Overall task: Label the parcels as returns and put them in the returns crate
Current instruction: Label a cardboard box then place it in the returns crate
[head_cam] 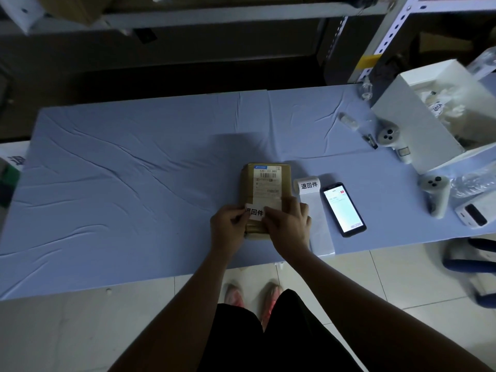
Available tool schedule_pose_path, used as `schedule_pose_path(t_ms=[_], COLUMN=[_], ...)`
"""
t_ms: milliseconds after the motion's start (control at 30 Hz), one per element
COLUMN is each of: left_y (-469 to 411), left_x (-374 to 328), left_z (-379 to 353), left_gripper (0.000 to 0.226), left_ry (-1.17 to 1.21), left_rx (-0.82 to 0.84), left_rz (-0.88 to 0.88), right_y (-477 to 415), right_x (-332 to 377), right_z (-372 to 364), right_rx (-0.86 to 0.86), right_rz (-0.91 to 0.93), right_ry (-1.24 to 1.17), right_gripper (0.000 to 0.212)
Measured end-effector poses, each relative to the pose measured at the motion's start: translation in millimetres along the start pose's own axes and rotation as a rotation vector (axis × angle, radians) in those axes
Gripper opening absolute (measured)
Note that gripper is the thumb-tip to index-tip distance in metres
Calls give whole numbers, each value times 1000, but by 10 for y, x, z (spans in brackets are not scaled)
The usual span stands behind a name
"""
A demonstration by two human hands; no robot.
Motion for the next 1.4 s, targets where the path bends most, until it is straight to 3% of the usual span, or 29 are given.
schedule_pose_path(t_ms=[133,333,467,567,667,767,1100,1400], left_y=[92,148,27,-20,20,69,-13,593], left_x=[23,-18,11,76,59,44,-90,-255], left_z=[-33,61,-37,-113,-95,-38,725,1922], left_gripper=[19,23,62,66,58,53,54,55], left_ry=[-12,-88,47,56,153,251,304,221], left_rx=[5,37,221,285,273,240,93,-162], left_rz=[-14,-44,68,152,231,285,232,222], right_y=[35,-43,-117,-133,-116,-101,46,708], right_x=[-108,-104,-116,-203,-276,-237,537,1496], right_z=[-52,-45,-31,-14,-16,-9,242,326], right_rx=[48,187,199,238,274,301,256,388], right_rz=[-101,-138,-30,-105,-234,-239,-67,212], right_ry=[-161,-319,-275,-376,-481,-515,-536,-543], right_gripper=[30,68,80,89,83,75,69,65])
Point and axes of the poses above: each hand's wrist, its own y-axis away from the middle knuckle, its own z-axis out of the back of the hand, x = y × z, the point moved 3 cm from there along -y, towards the middle knuckle, and after that the axes turned 12 degrees about -z, right-handed, at the moved point
